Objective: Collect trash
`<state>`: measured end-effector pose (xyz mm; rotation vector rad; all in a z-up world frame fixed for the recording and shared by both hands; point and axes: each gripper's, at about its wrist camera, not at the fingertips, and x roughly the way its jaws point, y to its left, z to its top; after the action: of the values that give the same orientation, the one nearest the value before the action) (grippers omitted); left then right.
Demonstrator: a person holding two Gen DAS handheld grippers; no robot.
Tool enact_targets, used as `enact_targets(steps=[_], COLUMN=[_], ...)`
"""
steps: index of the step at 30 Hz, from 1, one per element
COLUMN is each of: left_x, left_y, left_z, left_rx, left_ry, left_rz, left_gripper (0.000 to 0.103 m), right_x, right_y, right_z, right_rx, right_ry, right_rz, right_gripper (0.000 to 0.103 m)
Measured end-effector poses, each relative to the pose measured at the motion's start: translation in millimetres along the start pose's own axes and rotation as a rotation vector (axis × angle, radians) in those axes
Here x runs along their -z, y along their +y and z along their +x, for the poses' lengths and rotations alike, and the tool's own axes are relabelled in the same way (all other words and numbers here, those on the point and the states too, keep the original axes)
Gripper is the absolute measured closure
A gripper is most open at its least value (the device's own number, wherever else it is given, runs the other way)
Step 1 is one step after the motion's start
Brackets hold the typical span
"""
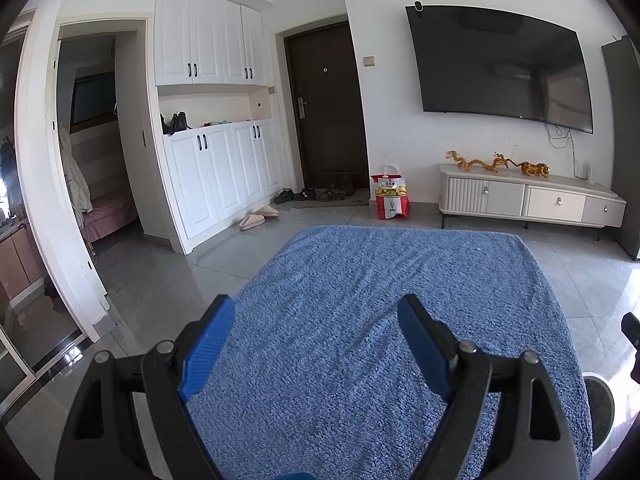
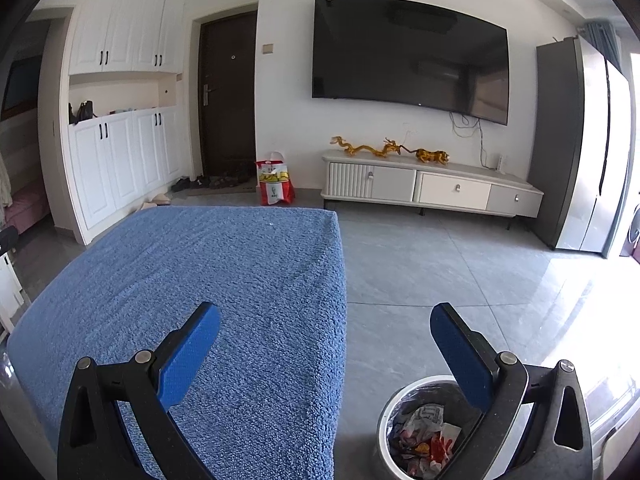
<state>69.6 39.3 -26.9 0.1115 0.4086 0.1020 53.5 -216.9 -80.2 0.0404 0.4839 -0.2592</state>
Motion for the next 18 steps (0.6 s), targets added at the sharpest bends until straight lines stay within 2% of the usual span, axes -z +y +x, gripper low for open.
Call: enact_targets(steps=[18], left_x=[2], left_y=[1], left_z=[-13], left_rx=[0.017], left_ry=[-0.019], left_rz=[-0.010], left_gripper=[0.020], right_x=[-4], right_y=[0], right_z=[-15], right_rx=[0.012], right_ry=[-0.032], right_rz=[0.000], right_gripper=[0.000])
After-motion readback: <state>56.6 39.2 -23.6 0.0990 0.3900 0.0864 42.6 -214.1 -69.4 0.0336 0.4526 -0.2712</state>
